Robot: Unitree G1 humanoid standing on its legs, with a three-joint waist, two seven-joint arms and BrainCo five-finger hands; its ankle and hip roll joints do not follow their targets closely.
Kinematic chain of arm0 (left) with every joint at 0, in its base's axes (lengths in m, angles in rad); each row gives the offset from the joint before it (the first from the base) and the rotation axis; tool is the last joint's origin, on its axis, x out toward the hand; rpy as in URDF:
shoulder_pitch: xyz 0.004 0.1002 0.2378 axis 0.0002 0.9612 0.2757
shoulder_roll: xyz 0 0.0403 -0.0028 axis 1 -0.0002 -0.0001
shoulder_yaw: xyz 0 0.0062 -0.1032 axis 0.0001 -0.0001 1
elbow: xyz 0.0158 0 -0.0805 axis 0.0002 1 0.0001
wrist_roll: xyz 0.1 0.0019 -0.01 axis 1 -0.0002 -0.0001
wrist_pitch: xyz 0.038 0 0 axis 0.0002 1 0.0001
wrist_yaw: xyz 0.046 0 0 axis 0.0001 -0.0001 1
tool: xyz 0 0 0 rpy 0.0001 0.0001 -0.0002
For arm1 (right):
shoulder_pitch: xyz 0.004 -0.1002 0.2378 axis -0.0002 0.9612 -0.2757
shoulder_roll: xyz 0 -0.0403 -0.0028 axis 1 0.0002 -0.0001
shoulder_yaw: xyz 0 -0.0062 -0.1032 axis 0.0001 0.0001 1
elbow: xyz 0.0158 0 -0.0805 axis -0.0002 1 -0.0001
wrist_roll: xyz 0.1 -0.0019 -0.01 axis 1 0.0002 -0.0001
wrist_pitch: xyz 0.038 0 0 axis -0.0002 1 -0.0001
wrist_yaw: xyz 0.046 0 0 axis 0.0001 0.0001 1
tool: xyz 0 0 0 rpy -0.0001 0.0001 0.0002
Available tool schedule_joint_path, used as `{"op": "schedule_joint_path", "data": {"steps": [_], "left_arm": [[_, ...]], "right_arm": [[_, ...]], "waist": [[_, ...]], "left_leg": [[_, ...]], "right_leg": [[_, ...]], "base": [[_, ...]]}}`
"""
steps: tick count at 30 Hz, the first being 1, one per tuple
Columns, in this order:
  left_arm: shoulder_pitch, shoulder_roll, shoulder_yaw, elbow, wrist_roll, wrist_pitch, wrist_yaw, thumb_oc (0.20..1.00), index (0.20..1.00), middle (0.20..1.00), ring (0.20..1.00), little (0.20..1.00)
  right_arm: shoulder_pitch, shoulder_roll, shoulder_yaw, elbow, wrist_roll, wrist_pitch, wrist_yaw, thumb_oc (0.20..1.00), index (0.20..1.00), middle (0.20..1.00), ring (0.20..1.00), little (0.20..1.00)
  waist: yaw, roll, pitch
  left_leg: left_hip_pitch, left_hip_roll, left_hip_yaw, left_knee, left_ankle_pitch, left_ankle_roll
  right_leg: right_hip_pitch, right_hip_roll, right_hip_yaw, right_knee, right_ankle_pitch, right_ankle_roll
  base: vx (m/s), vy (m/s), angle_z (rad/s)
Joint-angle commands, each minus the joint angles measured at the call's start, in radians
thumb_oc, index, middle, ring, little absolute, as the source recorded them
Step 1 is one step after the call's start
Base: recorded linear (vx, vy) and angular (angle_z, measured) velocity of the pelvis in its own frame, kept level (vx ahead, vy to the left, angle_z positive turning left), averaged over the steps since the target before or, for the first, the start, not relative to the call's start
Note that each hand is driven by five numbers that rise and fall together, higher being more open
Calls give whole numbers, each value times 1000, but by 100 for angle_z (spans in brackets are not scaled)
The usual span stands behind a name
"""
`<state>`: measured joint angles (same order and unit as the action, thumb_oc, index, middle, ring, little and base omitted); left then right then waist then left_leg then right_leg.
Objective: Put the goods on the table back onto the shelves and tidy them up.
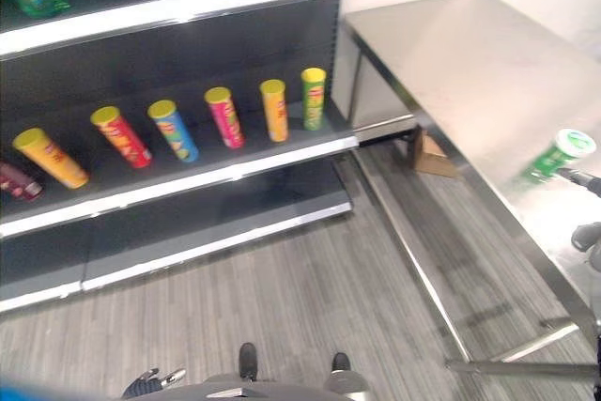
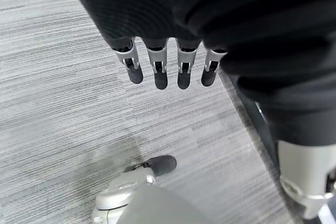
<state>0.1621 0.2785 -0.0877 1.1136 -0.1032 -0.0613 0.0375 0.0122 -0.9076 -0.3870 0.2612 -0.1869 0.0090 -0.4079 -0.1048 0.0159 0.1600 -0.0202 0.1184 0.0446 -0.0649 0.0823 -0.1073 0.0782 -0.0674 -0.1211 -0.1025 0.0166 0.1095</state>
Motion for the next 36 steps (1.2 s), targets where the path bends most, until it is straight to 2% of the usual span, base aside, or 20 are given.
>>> {"op": "schedule_joint_path", "data": {"steps": [1,2,3,4,5,6,7,10,11,14,17,20,22,23,25,27,29,32,34,36], "left_arm": [[-75,30,-58,-21,2,-1,1,1000,1000,1000,1000,1000],[-83,31,-63,-25,-16,3,-4,1000,1000,1000,1000,1000],[-79,28,-70,-28,-22,3,-11,1000,1000,1000,1000,1000],[-79,25,-76,-24,-22,0,-17,1000,1000,1000,1000,1000],[-82,27,-85,-19,-19,-6,-19,1000,1000,1000,1000,1000],[-83,27,-86,-18,-19,-7,-19,1000,1000,1000,1000,1000],[-86,32,-92,-13,-13,-12,-26,1000,1000,1000,1000,1000],[-89,24,-92,23,-6,-16,-25,1000,1000,1000,1000,1000],[-91,28,-89,33,3,-18,-21,1000,1000,1000,1000,1000],[-106,42,-83,35,3,-20,-15,1000,1000,1000,1000,1000],[-114,61,-81,15,-2,-19,-17,1000,1000,1000,1000,1000],[-109,72,-72,9,-7,-19,-16,1000,1000,1000,1000,1000],[-104,71,-68,1,-13,-21,-16,1000,1000,1000,1000,1000],[-104,70,-69,4,-18,-21,-17,1000,1000,1000,1000,1000],[-107,68,-69,6,-20,-22,-18,1000,1000,1000,1000,1000],[-116,69,-66,19,-29,-21,-23,1000,1000,1000,1000,1000],[-121,71,-63,24,-37,-20,-22,1000,1000,1000,1000,1000],[-126,72,-68,24,-46,-23,-24,1000,1000,1000,1000,1000],[-122,65,-72,25,-51,-20,-25,1000,1000,1000,1000,1000],[-115,50,-80,20,-66,-17,-25,1000,1000,1000,1000,1000]], "right_arm": [[-103,-48,-9,-24,18,-43,-48,1000,1000,1000,1000,1000],[-117,-44,1,-58,59,-61,-29,1000,1000,1000,1000,1000],[-124,-39,11,-81,94,-81,-7,1000,1000,1000,1000,1000],[-127,-42,19,-90,111,-95,10,1000,1000,1000,1000,1000],[-130,-51,23,-80,134,-108,16,1000,1000,1000,1000,1000],[-131,-53,23,-76,136,-111,16,1000,1000,1000,1000,1000],[-153,-66,46,-43,171,-118,31,1000,1000,1000,1000,1000],[-194,-52,105,-9,190,-114,63,1000,1000,1000,1000,1000],[-230,-50,155,18,180,-105,83,1000,1000,1000,1000,1000],[-275,-48,217,58,185,-101,100,1000,1000,1000,1000,1000],[-277,-57,229,76,177,-97,112,1000,1000,1000,1000,1000],[-261,-63,213,83,167,-92,110,1000,1000,1000,1000,1000],[-259,-73,201,89,169,-92,107,1000,1000,1000,1000,1000],[-266,-84,201,102,177,-95,105,1000,1000,1000,1000,1000],[-270,-90,202,115,183,-94,106,1000,1000,1000,1000,1000],[-262,-113,190,143,199,-89,105,1000,1000,1000,1000,1000],[-258,-125,179,159,210,-87,102,1000,1000,1000,1000,1000],[-239,-152,167,163,226,-88,116,1000,1000,1000,1000,1000],[-230,-167,154,170,238,-86,121,1000,1000,1000,1000,1000],[-219,-197,143,181,254,-85,140,1000,1000,1000,1000,1000]], "waist": [[54,-71,35],[66,-91,53],[74,-95,52],[79,-92,53],[82,-88,61],[82,-89,60],[93,-77,57],[98,-72,42],[108,-73,29],[122,-85,17],[119,-83,23],[107,-85,32],[101,-81,36],[97,-73,37],[92,-70,42],[74,-72,62],[67,-81,72],[62,-94,73],[63,-105,58],[59,-94,25]], "left_leg": [[-60,-37,-148,288,-139,-3],[-117,-89,-229,303,-170,10],[-146,-119,-282,274,-171,19],[-170,-135,-310,243,-150,17],[-207,-148,-324,207,-101,8],[-205,-149,-324,198,-95,8],[-219,-129,-292,122,-49,3],[-181,-117,-240,111,-61,13],[-156,-109,-183,93,-67,23],[-119,-99,-100,76,-87,44],[-82,-100,-74,78,-113,71],[-33,-112,-65,74,-141,82],[-19,-119,-70,71,-151,83],[-20,-117,-78,73,-157,80],[-19,-118,-88,75,-164,78],[5,-126,-129,89,-189,71],[24,-129,-154,97,-203,63],[47,-130,-186,102,-219,48],[67,-116,-205,94,-224,39],[69,-65,-217,90,-214,12]], "right_leg": [[-126,15,86,126,-83,-23],[-121,23,113,115,-81,-23],[-111,33,135,107,-83,-18],[-102,39,148,108,-85,-16],[-91,45,158,106,-91,-12],[-93,43,158,106,-91,-11],[-71,54,195,104,-110,-6],[-69,36,245,111,-114,10],[-80,10,263,117,-106,30],[-108,-29,257,166,-96,58],[-139,-48,208,300,-94,76],[-182,-91,156,362,-32,82],[-211,-104,134,311,10,76],[-225,-103,133,271,10,77],[-244,-103,141,229,16,78],[-306,-86,208,116,53,87],[-326,-78,239,86,76,97],[-309,-88,227,76,85,99],[-290,-93,208,91,90,90],[-264,-82,169,110,72,77]], "base": [[-14,-151,-26],[60,-94,-24],[129,-23,-68],[148,79,-115],[95,80,-118],[164,153,-76],[167,186,-37],[206,320,-103],[227,395,-164],[187,239,-130],[139,137,-63],[131,70,-12],[104,-1,14],[92,-25,8],[107,-32,10],[193,-96,18],[187,-162,47],[149,-192,78],[183,-277,95],[192,-310,81]]}}
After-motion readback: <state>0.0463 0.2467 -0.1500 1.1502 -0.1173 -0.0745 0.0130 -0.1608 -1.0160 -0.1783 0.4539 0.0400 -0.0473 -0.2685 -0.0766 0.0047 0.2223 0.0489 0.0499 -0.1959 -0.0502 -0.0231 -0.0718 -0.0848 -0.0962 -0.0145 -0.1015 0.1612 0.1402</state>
